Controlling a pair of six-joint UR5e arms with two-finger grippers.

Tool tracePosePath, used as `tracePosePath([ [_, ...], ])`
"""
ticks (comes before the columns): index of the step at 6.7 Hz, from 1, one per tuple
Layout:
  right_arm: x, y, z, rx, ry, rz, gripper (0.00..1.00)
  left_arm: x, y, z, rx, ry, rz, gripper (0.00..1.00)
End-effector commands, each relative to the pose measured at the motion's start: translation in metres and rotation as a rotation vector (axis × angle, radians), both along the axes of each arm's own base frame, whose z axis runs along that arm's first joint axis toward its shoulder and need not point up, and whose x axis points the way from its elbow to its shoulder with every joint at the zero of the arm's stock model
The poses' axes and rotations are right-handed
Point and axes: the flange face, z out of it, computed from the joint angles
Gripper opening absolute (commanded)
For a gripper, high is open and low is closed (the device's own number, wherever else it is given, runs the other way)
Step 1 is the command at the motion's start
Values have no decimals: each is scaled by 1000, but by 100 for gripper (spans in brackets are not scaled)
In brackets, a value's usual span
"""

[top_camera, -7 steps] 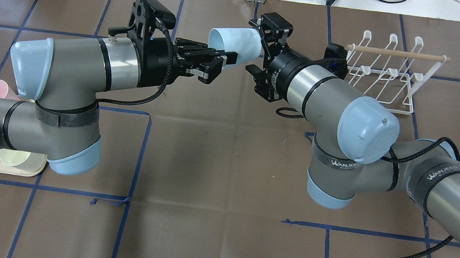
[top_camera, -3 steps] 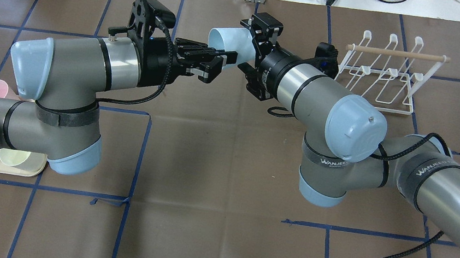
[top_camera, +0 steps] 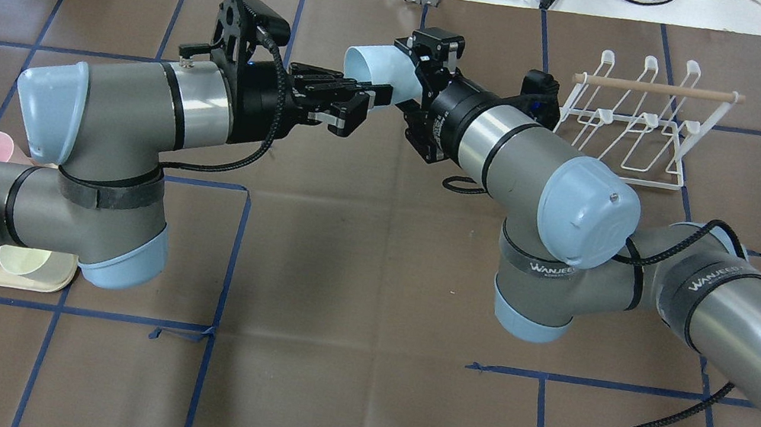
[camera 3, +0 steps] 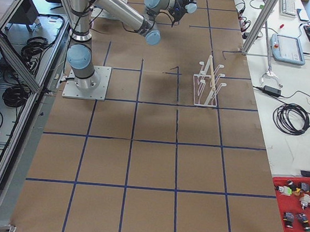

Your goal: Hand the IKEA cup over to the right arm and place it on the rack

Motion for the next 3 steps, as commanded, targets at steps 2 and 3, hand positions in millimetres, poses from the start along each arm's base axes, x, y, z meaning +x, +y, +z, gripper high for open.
tracePosePath([
  [2,1,1,-1,-2,1,8,47,1,-4,-2,-19,-3,11,83],
  [3,1,1,-1,0,1,8,46,0,-2,2,4,22,27,98],
])
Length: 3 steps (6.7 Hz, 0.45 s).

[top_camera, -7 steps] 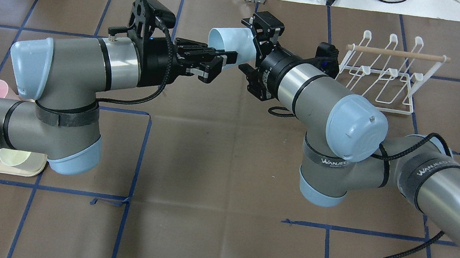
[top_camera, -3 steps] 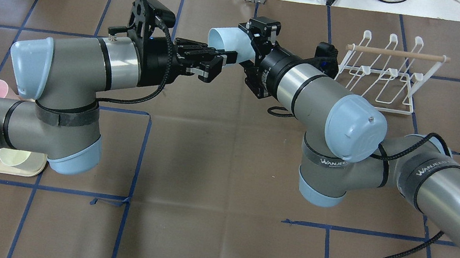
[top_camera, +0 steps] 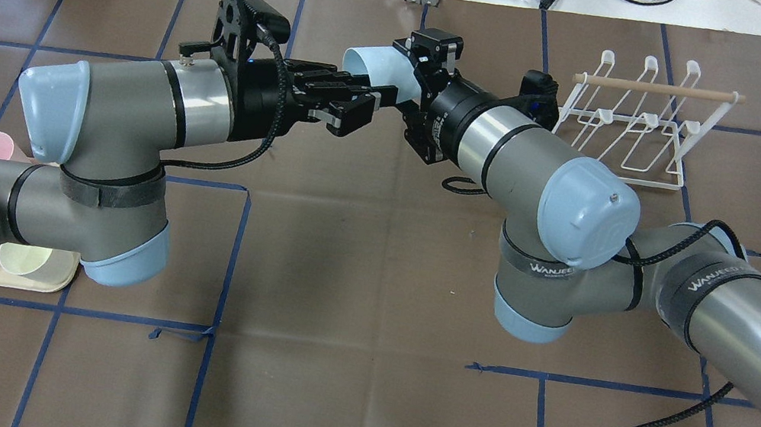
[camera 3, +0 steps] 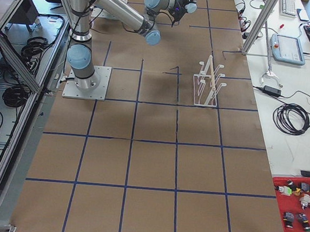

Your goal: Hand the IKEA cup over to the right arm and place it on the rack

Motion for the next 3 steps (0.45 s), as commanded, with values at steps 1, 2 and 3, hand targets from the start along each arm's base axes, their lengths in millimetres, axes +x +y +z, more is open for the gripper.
tracePosePath([
  [1,0,-1,0,-5,5,-4,44,0,3,8,38,41,33,99],
  [2,-1,-3,2,-12,8,-5,41,4,3,7,42,42,44,99],
  [3,-6,-10,5,-46,34,-3,36,12,2,8,41,39,68,99],
])
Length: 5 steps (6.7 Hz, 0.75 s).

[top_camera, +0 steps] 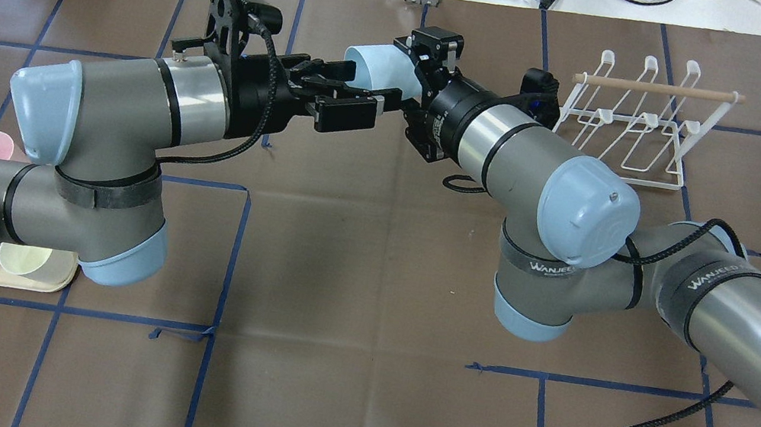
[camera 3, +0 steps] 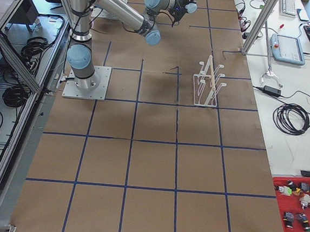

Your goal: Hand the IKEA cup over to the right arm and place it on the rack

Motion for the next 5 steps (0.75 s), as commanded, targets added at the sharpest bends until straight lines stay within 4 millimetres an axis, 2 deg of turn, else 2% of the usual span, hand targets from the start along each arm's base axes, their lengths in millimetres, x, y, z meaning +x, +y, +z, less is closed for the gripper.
tracePosePath([
  [1,-15,-17,1,-68,77,5,31,34,-3,7,-5,-12,99,99],
  [2,-39,-37,-2,-118,163,-29,30,67,-4,5,6,-13,175,99],
  [3,-60,-51,7,-204,281,-47,30,82,-14,4,44,-27,227,98],
  [4,-80,-62,14,-277,417,-68,23,96,-31,2,105,-140,370,98],
  [5,-99,-70,21,-330,520,-98,16,103,-50,14,189,-158,420,98],
])
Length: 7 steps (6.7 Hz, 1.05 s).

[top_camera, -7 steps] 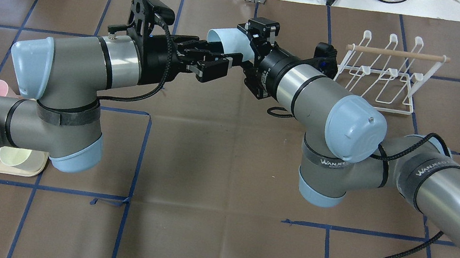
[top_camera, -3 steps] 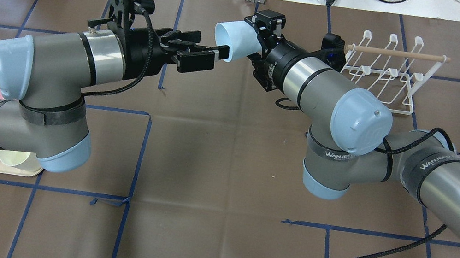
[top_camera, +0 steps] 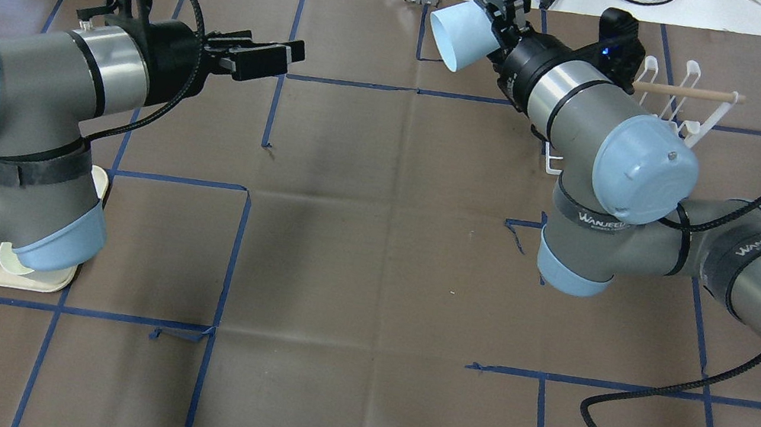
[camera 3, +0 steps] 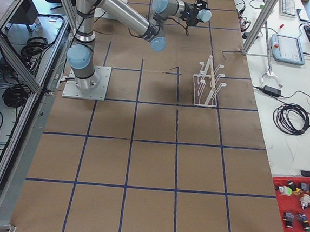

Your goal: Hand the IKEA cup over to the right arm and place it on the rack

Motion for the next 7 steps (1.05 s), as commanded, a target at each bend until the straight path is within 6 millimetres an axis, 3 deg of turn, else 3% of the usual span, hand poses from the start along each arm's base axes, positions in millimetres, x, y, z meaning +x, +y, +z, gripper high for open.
tracePosePath([
  [1,-29,-16,13,-119,232,-12,16,19,-38,24,207,-44,138,98],
  [2,-38,-26,6,-154,408,3,16,17,-52,37,342,-137,194,98],
  [4,-83,-56,-13,-181,738,23,16,-4,-55,75,627,-341,251,98],
  [6,-106,-95,-8,-314,943,16,17,2,-35,98,850,-453,241,98],
  [7,-111,-108,-28,-339,1002,18,17,3,-21,116,892,-460,231,98],
])
